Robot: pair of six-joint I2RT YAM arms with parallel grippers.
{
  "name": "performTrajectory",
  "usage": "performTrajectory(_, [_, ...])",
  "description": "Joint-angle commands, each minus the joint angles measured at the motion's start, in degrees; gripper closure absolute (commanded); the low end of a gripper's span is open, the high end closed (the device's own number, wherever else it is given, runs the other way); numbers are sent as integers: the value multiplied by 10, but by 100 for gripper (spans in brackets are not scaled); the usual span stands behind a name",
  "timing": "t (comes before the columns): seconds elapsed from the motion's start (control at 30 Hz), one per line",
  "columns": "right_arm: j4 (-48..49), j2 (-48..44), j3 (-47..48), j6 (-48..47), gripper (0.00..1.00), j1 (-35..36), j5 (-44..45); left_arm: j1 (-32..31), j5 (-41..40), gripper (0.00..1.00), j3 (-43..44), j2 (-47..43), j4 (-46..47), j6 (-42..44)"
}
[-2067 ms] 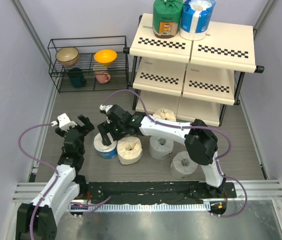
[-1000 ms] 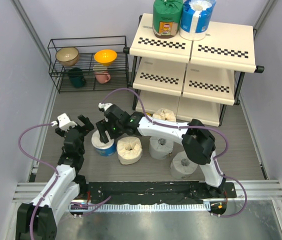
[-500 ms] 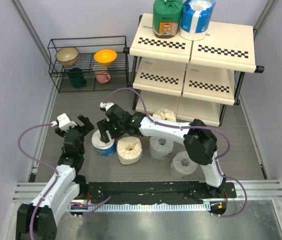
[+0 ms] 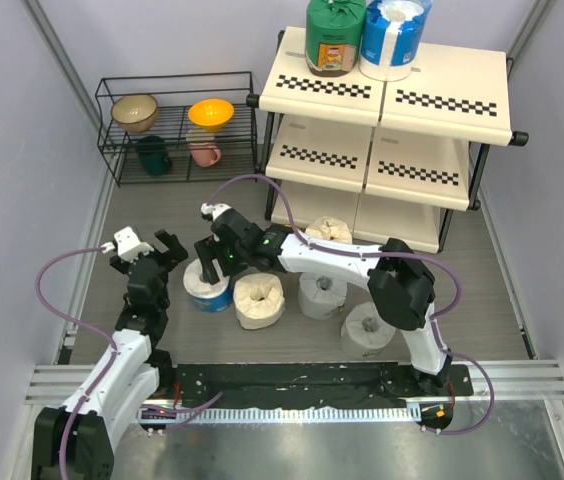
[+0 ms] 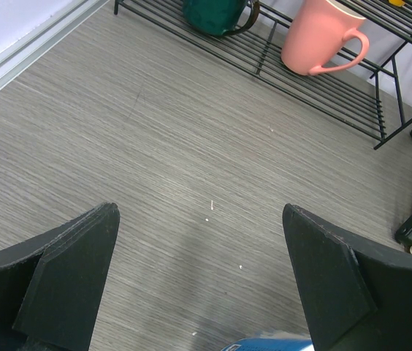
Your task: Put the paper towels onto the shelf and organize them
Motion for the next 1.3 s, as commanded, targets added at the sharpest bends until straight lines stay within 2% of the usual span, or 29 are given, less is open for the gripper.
performTrajectory(0.0, [3,-17,3,11,20,0,48,2,-12,0,1,-5,15,-7])
performTrajectory(0.27, [-14,0,17,11,34,0,48,2,-12,0,4,-1,14,-6])
performTrajectory(0.67, [-36,39,30,3,36,2,11,2,-12,0,3,-2,14,-6])
performTrajectory(0.77, [-36,37,28,4,46,2,16,2,-13,0,3,-4,14,-7])
performTrajectory(0.8, [-36,34,29,4,52,2,24,3,-13,0,3,-4,14,-7])
performTrajectory(0.83, [-37,31,28,3,63,2,30,2,-13,0,3,-4,14,-7])
performTrajectory(0.9, [-43,23,32,-2,74,2,40,3,-13,0,2,-4,14,-7])
performTrajectory(1.2, [-57,-80,27,-20,77,0,168,2,-14,0,1,-5,14,-8])
performTrajectory(1.27, [-69,-106,32,-26,77,-1,228,3,-15,0,1,-6,14,-8])
